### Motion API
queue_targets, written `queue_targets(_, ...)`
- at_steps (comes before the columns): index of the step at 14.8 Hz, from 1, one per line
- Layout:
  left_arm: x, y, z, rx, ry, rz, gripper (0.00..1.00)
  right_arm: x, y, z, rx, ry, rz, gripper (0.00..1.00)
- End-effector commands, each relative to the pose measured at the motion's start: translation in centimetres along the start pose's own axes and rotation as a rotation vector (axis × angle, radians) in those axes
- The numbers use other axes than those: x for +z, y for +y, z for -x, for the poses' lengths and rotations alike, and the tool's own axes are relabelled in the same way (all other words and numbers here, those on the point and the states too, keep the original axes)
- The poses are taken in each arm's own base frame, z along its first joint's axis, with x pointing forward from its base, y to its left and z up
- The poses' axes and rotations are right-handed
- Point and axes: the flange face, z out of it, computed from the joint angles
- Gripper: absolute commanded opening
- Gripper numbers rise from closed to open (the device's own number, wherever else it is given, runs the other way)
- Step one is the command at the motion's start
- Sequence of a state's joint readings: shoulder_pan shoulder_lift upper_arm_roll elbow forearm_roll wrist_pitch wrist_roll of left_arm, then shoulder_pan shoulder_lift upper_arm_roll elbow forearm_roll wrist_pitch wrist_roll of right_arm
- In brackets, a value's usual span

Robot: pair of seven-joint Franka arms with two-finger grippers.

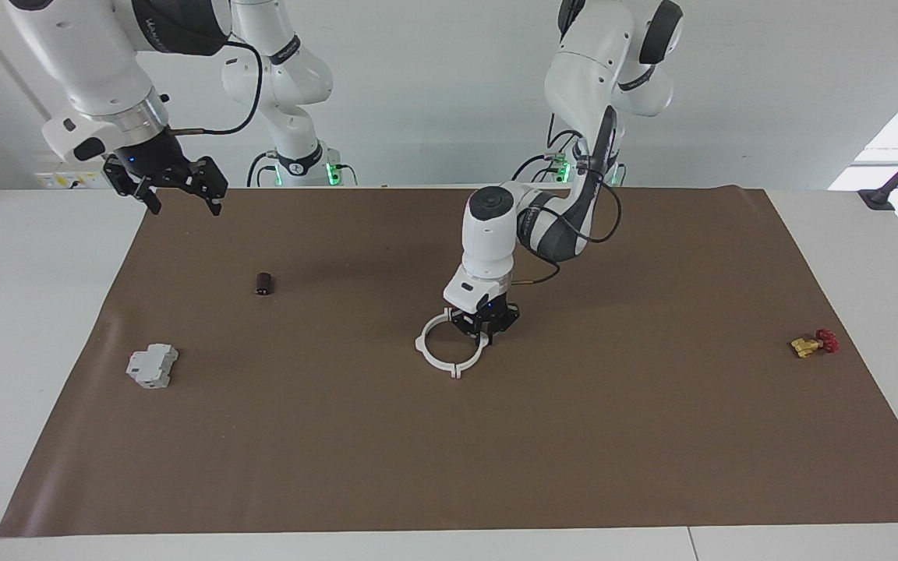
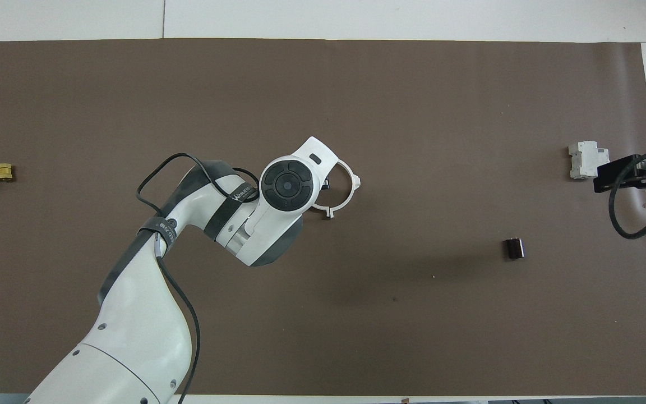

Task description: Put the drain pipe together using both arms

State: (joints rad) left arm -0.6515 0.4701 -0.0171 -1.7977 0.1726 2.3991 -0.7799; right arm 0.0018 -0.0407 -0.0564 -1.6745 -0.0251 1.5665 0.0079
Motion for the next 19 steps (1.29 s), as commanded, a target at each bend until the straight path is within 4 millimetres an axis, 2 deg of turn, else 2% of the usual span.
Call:
queue_targets(1, -0.5, -0.2, 0.7, 0.007, 0.022, -0.006, 0.0, -0.4, 1.1, 0.4, -0.009, 0.016, 0.007, 1.0)
queue_targets(9, -0.5, -0.3, 0.6, 0.006, 0.021, -0.001, 0.0, -0.4, 0.7, 0.1, -0.009, 0.026, -0.002, 1.0)
queue_targets(10, -0.5, -0.2, 0.6, 0.002, 0.02, 0.001, 0.19, -0.4, 0.7, 0.1, -0.009, 0.024, -0.005, 1.0)
queue_targets(12, -0.5, -0.2, 0.6, 0.002, 0.02, 0.001, 0.76, -0.7, 0.7, 0.1, -0.01, 0.032, -0.005, 1.0)
queue_targets(13, -0.6, -0.2, 0.6, 0.01, 0.022, 0.001, 0.96, -0.7, 0.7, 0.2, -0.009, 0.032, -0.007, 1.0)
queue_targets(14, -0.6, -0.2, 0.6, 0.013, 0.022, 0.001, 1.0, -0.8, 0.7, 0.2, -0.007, 0.033, -0.007, 1.0)
queue_targets(17, -1.0, -0.3, 0.3, 0.009, 0.024, 0.001, 1.0, -0.8, 0.8, 0.0, -0.004, 0.045, -0.007, 1.0)
queue_targets(19, -3.3, -1.7, -0.9, -0.015, 0.047, 0.011, 1.0, -0.9, 0.8, 0.1, -0.006, 0.044, -0.007, 1.0)
